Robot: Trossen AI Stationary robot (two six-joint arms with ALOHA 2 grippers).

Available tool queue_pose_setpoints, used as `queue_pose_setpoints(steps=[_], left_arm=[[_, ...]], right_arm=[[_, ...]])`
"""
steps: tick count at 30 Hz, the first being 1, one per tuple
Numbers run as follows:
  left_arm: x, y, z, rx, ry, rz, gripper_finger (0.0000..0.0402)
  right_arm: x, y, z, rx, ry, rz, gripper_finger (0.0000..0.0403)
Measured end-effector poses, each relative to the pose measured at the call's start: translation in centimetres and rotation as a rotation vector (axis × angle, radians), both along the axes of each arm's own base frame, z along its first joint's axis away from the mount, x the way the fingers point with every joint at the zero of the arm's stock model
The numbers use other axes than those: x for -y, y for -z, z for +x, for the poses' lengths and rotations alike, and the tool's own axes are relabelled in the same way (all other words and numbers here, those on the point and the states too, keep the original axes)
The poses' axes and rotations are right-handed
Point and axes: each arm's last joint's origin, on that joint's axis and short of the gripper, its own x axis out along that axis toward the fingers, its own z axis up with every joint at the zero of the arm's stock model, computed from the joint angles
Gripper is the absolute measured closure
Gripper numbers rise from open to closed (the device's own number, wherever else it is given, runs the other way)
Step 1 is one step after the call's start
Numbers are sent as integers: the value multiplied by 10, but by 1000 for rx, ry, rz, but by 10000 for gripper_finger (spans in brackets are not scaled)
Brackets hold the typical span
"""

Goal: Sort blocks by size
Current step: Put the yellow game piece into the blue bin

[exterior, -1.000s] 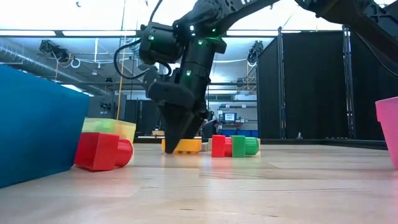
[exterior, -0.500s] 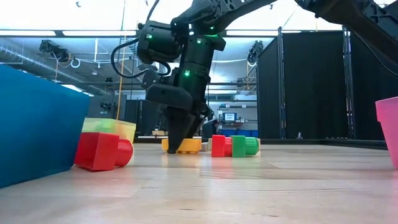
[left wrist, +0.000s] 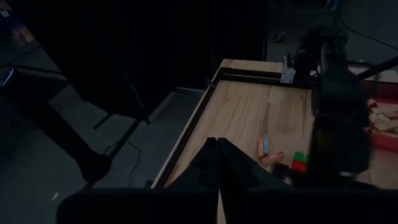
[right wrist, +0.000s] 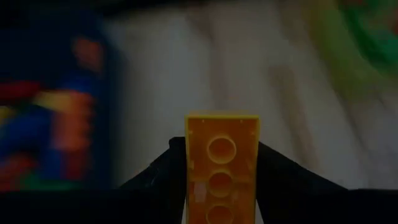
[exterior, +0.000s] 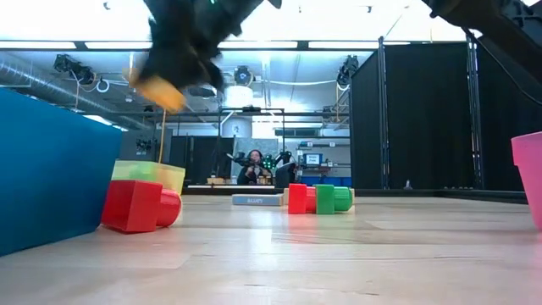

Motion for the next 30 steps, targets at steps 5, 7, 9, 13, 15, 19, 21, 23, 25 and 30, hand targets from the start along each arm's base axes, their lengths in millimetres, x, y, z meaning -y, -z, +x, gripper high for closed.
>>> queue_pose_setpoints(steps=[5, 7, 9, 13, 15, 19, 21, 23, 25, 30], left_arm=[[0, 0, 0, -14, 9, 33, 399], [-1, -1, 1, -12, 10, 44, 400], [-1, -1, 1, -11, 3, 48, 399], [-1, -3, 2, 5, -7, 50, 399], [-1, -3, 2, 20, -15, 35, 399], [-2, -3, 1, 20, -38, 35, 399], [-2, -3, 1, 22, -65, 33, 399], [-3, -3, 1, 22, -85, 34, 399], [-3, -3, 0, 22, -91, 34, 399], [-3, -3, 0, 22, -93, 34, 399]], right_arm=[[-34, -18, 9, 213, -287, 119, 248], [-46, -23, 10, 271, -370, 161, 248], [-55, -26, 11, 310, -413, 183, 248], [-74, -22, 10, 340, -493, 223, 248], [-85, -16, 8, 337, -523, 222, 248], [-102, 8, 5, 331, -560, 223, 248], [-107, 19, 4, 338, -565, 231, 248], [-112, 26, 4, 356, -571, 239, 248], [-119, 30, 2, 373, -579, 248, 248], [-127, 38, -1, 398, -600, 254, 221]])
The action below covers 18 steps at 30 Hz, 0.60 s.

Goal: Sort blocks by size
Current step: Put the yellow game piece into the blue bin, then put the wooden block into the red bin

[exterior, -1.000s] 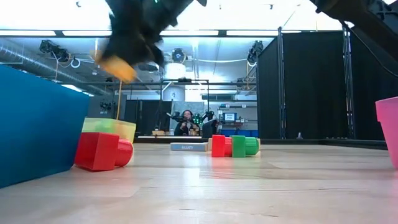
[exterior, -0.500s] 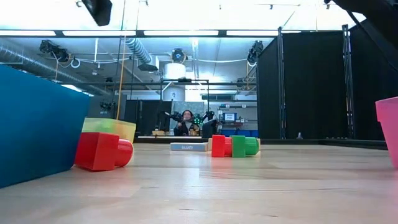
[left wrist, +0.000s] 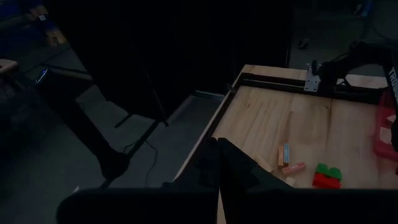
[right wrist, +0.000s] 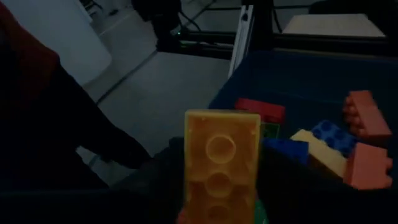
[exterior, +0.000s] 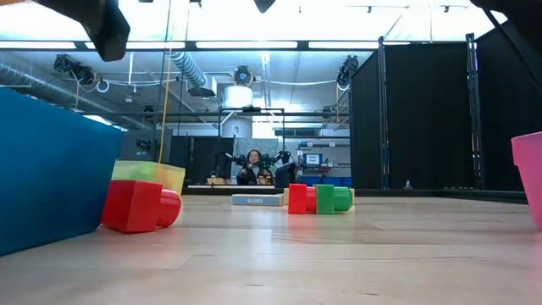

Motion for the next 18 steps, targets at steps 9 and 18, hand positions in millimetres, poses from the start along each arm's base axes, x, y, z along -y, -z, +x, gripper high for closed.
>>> queue_pose_setpoints(steps=[9, 18], left_arm=[[0, 0, 0, 12, -9, -20, 399], [0, 0, 0, 12, -12, -20, 399]], right_arm=[[14, -1, 5, 8, 125, -24, 75], [61, -4, -7, -248, 375, -194, 117]])
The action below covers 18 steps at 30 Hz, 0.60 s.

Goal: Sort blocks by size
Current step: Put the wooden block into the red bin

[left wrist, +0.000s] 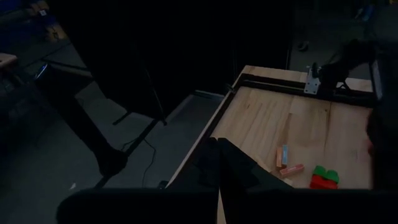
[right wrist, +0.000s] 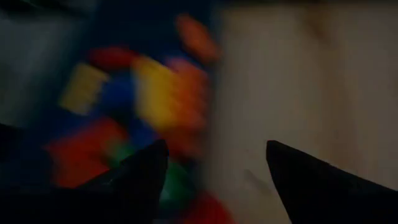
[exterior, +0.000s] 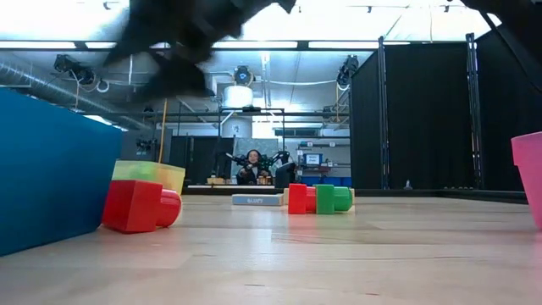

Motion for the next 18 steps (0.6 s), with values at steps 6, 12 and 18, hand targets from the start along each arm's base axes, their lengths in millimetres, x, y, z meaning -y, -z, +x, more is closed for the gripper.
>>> queue_pose_setpoints(steps=[6, 12, 18], left_arm=[[0, 0, 0, -2, 1, 3, 399], [0, 0, 0, -17, 11, 23, 400], [0, 0, 0, -35, 20, 43, 399]], right_arm=[[46, 11, -33, -409, 170, -239, 131], [90, 20, -40, -532, 211, -338, 113], [131, 19, -39, -520, 264, -392, 78]])
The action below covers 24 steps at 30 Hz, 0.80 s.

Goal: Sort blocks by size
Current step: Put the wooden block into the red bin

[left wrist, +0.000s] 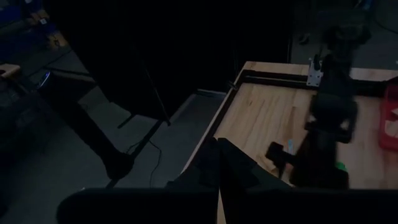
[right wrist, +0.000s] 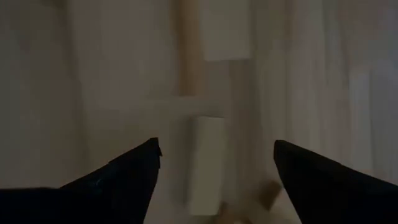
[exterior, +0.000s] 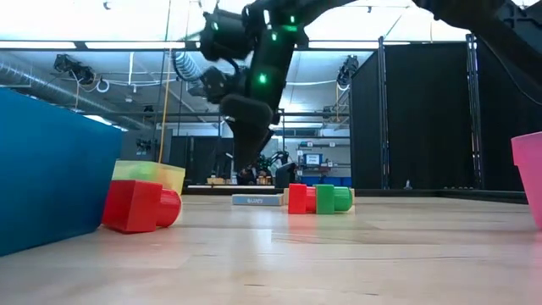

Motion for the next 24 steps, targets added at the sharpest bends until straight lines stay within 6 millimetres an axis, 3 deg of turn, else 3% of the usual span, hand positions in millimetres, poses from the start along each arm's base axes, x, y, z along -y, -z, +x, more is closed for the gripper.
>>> queue_pose_setpoints(steps=[5, 11, 16, 19, 24], left_arm=[[0, 0, 0, -4, 1, 0, 399], [0, 0, 0, -25, 15, 32, 399], [0, 0, 0, -28, 13, 37, 399], [0, 0, 0, -29, 10, 38, 399], [0, 0, 0, -29, 8, 38, 399]], right_arm=[[25, 20, -8, -33, 74, 91, 73], [19, 47, -14, -51, 16, 174, 88], [22, 59, -19, -42, 36, 179, 103], [26, 62, -22, -47, 67, 186, 143], [28, 63, -22, -49, 83, 178, 278]])
